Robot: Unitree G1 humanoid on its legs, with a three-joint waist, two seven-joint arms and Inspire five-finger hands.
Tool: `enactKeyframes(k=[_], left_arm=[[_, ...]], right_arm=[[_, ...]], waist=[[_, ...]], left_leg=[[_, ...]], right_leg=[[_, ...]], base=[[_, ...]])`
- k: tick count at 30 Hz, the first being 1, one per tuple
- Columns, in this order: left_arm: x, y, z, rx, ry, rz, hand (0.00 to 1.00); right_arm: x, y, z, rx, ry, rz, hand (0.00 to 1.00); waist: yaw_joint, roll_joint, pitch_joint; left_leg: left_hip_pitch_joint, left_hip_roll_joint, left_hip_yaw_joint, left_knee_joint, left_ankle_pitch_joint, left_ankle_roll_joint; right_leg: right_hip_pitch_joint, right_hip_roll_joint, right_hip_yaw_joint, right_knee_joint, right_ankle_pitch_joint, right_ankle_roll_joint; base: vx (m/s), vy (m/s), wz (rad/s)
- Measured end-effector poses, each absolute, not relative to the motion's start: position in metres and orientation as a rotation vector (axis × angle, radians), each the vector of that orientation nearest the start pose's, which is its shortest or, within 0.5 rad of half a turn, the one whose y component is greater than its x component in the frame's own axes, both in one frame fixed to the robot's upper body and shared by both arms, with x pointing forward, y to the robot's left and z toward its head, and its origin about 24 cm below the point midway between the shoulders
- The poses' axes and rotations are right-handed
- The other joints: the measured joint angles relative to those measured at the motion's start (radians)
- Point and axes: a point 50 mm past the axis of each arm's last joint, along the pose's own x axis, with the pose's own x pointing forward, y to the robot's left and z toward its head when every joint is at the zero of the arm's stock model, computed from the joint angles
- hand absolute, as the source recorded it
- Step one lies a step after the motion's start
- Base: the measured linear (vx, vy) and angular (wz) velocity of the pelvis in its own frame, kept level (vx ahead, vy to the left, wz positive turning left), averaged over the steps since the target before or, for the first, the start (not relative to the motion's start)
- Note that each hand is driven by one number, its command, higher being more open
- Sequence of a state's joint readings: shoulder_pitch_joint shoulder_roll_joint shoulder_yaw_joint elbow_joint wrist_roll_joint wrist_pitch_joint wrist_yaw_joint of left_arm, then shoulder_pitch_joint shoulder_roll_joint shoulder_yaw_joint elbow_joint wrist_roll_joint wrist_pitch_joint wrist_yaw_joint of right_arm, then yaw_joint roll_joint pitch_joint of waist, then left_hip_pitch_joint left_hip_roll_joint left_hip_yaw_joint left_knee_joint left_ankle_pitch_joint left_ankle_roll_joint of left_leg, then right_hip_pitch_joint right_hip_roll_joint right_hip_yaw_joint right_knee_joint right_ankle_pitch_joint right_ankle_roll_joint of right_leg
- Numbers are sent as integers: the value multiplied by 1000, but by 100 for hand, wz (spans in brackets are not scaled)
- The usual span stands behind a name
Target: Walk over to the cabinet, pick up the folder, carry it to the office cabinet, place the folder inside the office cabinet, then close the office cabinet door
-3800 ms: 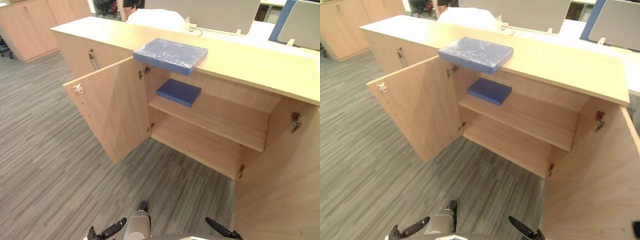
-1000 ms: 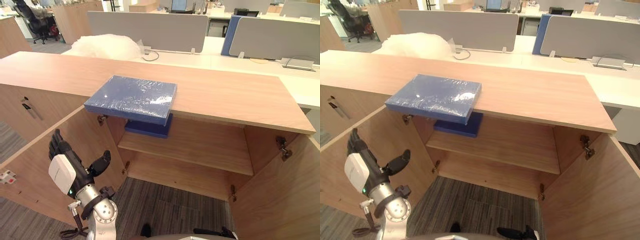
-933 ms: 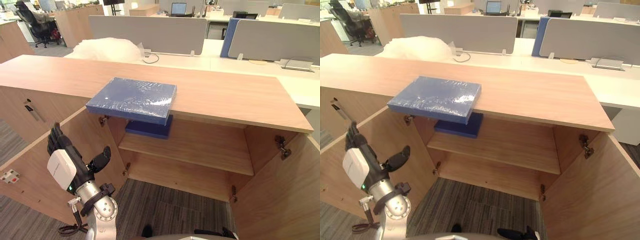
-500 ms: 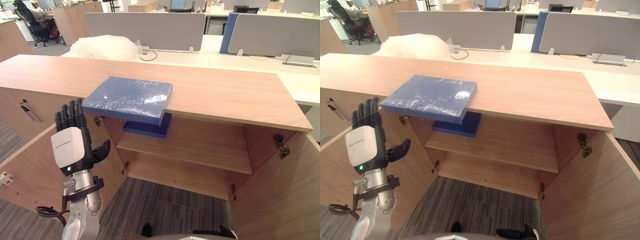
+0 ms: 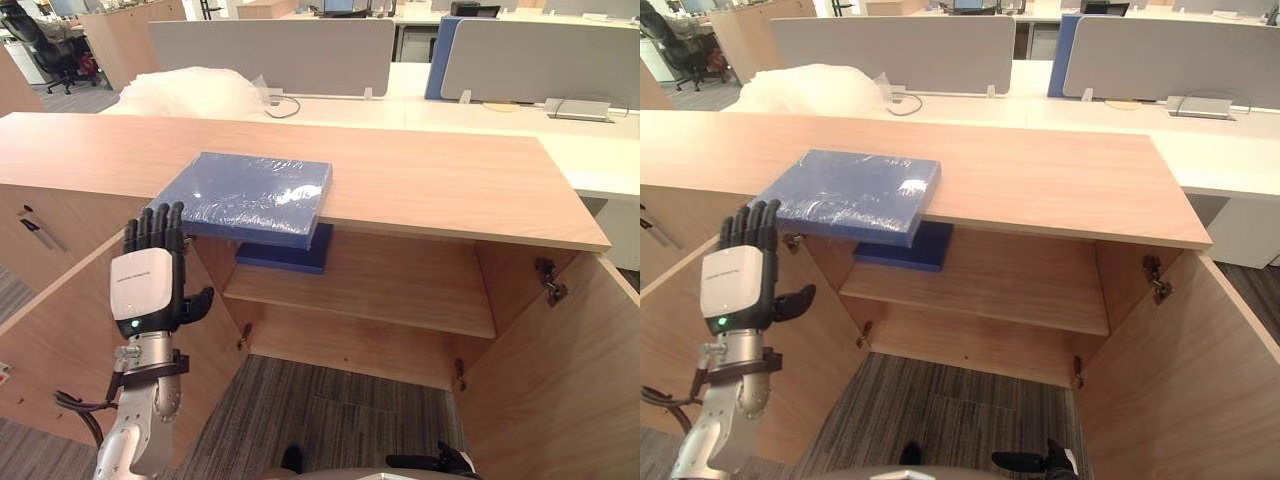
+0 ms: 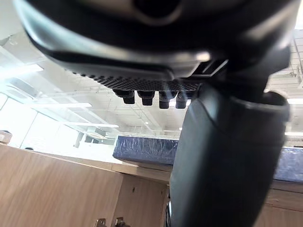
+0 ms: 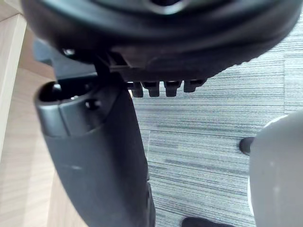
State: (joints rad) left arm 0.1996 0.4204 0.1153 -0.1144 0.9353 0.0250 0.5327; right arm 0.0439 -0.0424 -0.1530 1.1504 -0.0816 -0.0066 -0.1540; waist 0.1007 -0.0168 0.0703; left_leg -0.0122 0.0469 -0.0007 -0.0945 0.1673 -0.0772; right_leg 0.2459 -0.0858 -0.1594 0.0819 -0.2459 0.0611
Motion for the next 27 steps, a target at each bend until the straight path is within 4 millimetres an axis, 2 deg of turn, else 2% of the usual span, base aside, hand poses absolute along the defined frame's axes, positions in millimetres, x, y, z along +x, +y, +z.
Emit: enactKeyframes(k=[9,20,27], left_arm=[[216,267,96,1407,-303,558,100],[220,263,98,1401,-319,547,100],[242,256,101,1435,-352,465,100]], right_arm=[[87,-190,-167,-112,1180,-255,100],[86,-192,-167,-133,1178,-234,100],[87,-192,-167,-135,1173,-231,100]], waist=[[0,-4,3],[-5,6,-3],[-7,10,-7]], left_leg=[[10,2,19,0,-7,-4],[19,14,27,0,-11,-2],[20,12,33,0,-13,-3]], right_leg=[[1,-2,17,3,0,0],[2,3,26,9,2,-3],[1,2,31,7,2,-3]], base=[[13,-6,-5],[-11,-1,-2],[0,2,-1]])
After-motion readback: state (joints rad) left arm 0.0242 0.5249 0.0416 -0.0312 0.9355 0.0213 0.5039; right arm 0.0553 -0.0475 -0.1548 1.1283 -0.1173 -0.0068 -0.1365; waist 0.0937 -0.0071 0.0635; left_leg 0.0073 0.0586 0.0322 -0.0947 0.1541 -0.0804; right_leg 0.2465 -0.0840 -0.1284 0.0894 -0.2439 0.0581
